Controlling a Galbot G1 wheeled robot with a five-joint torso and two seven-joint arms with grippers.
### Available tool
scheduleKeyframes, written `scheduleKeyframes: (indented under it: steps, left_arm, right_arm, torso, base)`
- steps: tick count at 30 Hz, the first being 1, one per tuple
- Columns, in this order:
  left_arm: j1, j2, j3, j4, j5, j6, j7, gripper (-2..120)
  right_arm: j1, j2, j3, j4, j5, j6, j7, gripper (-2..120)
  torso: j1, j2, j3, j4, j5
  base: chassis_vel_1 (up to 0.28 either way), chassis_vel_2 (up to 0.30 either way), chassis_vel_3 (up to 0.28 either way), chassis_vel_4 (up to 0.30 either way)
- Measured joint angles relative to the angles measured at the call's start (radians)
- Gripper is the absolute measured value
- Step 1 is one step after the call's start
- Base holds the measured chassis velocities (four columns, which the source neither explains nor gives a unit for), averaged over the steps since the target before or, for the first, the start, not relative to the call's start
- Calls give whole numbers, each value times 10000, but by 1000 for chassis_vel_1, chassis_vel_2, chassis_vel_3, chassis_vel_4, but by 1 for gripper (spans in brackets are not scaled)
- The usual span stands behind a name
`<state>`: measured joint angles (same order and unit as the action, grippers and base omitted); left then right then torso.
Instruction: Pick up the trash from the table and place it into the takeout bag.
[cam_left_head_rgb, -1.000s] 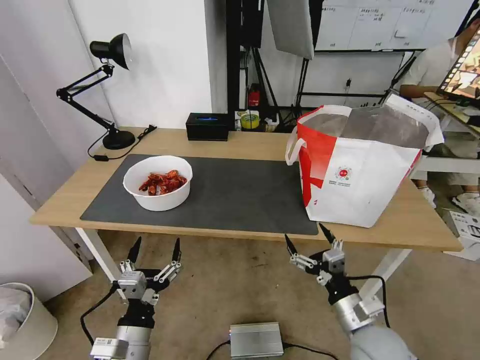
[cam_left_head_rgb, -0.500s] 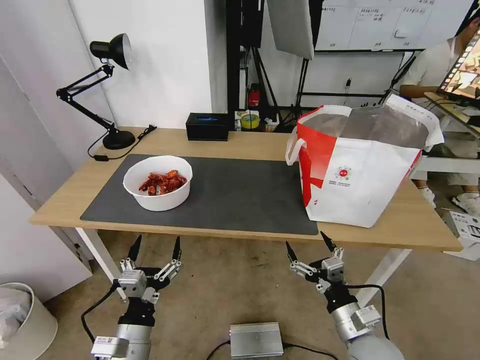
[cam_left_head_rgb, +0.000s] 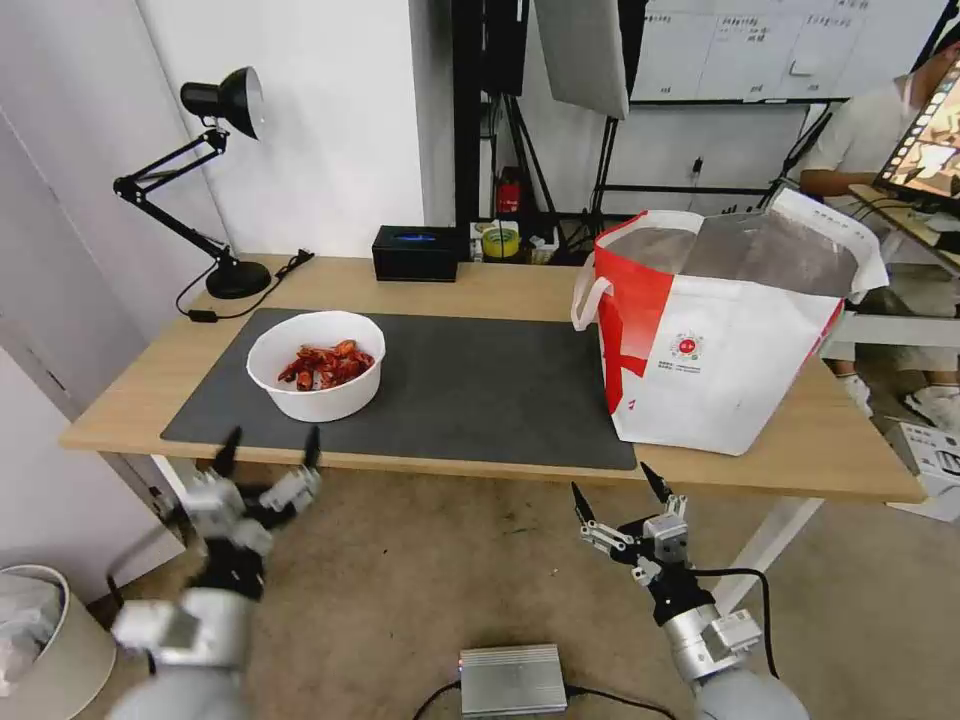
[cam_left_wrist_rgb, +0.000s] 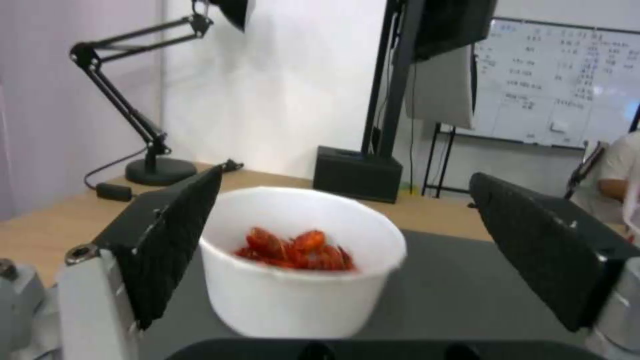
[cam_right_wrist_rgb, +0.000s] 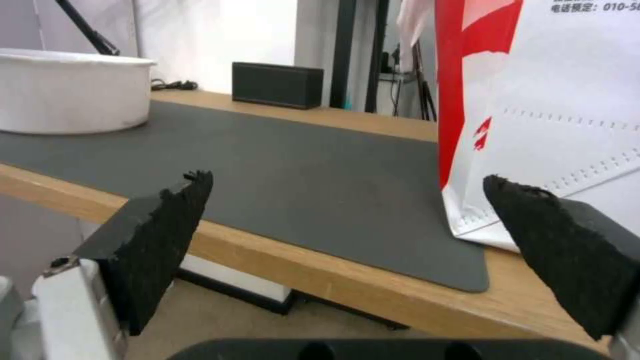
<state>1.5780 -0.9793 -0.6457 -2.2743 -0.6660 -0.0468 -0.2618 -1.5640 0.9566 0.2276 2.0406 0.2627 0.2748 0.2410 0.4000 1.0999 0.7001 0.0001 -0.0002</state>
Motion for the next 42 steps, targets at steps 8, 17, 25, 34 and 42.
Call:
scheduleKeyframes:
  steps: [8, 17, 25, 34, 42]
  left_arm:
    - [-2577, 2639, 392, 1358, -3919, 1194, -1052, 100]
    - [-4077, 4047, 784, 2857, -6077, 2814, -1302, 100]
    - [-6268, 4314, 2324, 4205, -7592, 4116, -1311, 100]
    - [-7834, 4393, 3399, 5460, -8051, 6419, -760, 100]
    - [-8673, 4258, 4159, 6271, -8127, 7040, -754, 100]
  right_arm:
    - [4, -3, 1, 7, 6, -5, -4, 100]
    - [8, -6, 1, 11, 12, -8, -9, 100]
    - [11, -6, 1, 12, 13, -8, -12, 100]
    - [12, -7, 2, 12, 13, -8, -14, 100]
    - [12, -6, 1, 12, 13, -9, -15, 100]
  torso:
    - [1, 0, 1, -4, 1]
    - [1, 0, 0, 0, 1]
    - [1, 0, 1, 0, -2]
    - [0, 0, 0, 0, 1]
    - [-1, 0, -1, 0, 1]
  base:
    - [0, 0, 0, 0]
    - [0, 0, 0, 0]
    - [0, 0, 0, 0]
    - [0, 0, 0, 0]
    - [0, 0, 0, 0]
